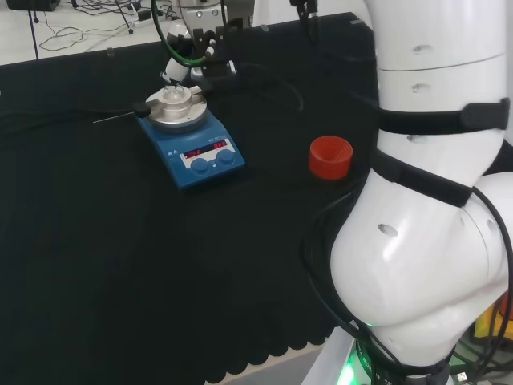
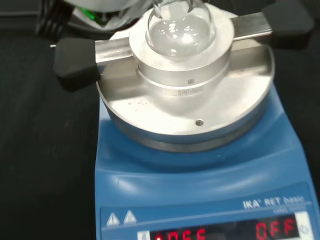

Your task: Turn on the heater.

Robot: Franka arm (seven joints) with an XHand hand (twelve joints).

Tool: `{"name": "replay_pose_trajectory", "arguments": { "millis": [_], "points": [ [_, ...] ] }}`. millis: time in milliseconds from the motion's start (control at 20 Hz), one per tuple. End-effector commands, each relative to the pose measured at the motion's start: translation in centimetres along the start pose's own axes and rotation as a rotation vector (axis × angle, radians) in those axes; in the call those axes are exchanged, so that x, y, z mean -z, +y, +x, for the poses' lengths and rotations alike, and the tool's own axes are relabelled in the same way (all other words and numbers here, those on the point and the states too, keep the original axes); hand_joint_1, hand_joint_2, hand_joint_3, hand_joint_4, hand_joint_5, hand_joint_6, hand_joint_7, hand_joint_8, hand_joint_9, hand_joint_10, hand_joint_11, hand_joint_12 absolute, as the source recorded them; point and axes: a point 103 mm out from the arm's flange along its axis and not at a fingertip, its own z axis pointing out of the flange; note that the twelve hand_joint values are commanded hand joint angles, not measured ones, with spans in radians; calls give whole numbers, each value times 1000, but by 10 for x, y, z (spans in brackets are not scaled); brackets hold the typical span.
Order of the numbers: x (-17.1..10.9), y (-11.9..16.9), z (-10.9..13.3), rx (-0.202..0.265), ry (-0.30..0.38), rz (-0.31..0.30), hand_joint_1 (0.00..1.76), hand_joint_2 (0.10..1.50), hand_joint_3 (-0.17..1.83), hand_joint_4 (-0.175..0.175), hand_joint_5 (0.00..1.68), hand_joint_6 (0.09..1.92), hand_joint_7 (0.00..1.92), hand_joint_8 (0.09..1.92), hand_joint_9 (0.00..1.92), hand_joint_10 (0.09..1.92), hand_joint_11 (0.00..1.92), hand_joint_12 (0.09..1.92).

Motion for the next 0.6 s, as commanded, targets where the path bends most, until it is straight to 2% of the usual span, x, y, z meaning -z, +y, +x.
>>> {"name": "replay_pose_trajectory", "arguments": {
  "millis": [50,350,600],
  "points": [
    [19,-55,-8,-60,8,-64,842,649,643,-57,420,509,184,665,403,667,206,1374],
    [1,-90,-6,-69,35,-25,827,656,638,-56,420,474,185,665,403,669,200,1379],
    [-16,-114,-11,-77,12,19,819,660,634,-52,405,443,241,685,435,680,201,1385]
  ]
}}
